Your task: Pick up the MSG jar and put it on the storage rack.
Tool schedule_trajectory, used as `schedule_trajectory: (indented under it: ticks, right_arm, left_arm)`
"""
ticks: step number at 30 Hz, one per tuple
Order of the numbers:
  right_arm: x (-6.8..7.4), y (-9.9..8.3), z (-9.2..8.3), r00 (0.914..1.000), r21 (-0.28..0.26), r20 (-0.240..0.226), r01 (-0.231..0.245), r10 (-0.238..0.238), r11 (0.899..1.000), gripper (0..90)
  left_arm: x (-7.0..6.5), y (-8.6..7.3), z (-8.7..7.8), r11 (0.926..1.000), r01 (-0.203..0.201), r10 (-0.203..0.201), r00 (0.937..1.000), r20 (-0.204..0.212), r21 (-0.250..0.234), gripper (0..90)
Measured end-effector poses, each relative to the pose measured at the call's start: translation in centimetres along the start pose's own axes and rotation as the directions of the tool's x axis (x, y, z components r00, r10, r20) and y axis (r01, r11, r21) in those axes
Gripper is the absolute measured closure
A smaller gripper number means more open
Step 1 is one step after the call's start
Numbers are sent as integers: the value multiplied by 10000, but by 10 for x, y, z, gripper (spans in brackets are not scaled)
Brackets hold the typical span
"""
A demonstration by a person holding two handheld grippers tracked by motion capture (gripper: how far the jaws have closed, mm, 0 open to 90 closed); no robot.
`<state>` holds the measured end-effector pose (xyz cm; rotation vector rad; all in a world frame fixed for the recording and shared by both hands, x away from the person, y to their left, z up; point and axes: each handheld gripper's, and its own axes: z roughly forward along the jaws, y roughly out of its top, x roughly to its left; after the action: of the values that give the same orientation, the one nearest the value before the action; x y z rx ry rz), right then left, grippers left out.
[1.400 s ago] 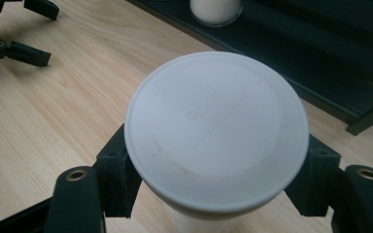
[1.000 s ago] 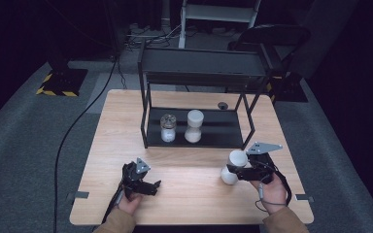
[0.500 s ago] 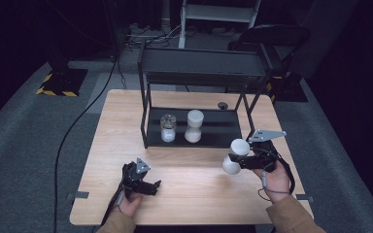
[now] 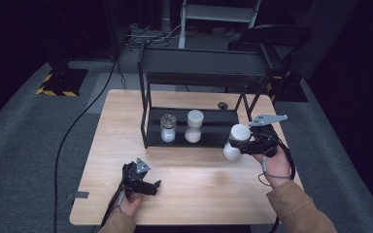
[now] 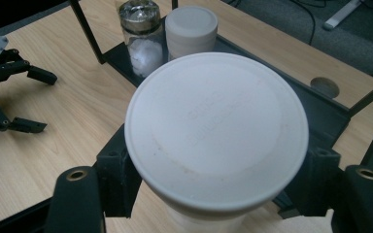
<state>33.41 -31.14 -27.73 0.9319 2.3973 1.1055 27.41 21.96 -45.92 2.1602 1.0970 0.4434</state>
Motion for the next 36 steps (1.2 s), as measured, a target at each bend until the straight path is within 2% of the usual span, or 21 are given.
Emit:
schedule_trajectory:
  ticks: [6,15,26,36]
  right_arm:
    - [-2,13,0,9999,-131,73,119,-118,9998,335]
    - [-10,30,13,9999,-25,123,101,-101,9999,336]
    - [-21,36,44,9992,201,393,48,-56,9998,336]
    - [-29,38,79,9988,600,421,-292,267,9978,335]
  left_arm:
    - [0,0,0,10000,-4,4,10000,0,2,0]
    - [0,0,0,10000,3,-3,10000,-1,-2,0]
    - [0,0,0,10000,0,0,10000,-5,6,0]
    - [0,0,0,10000,7,-7,10000,-7,6,0]
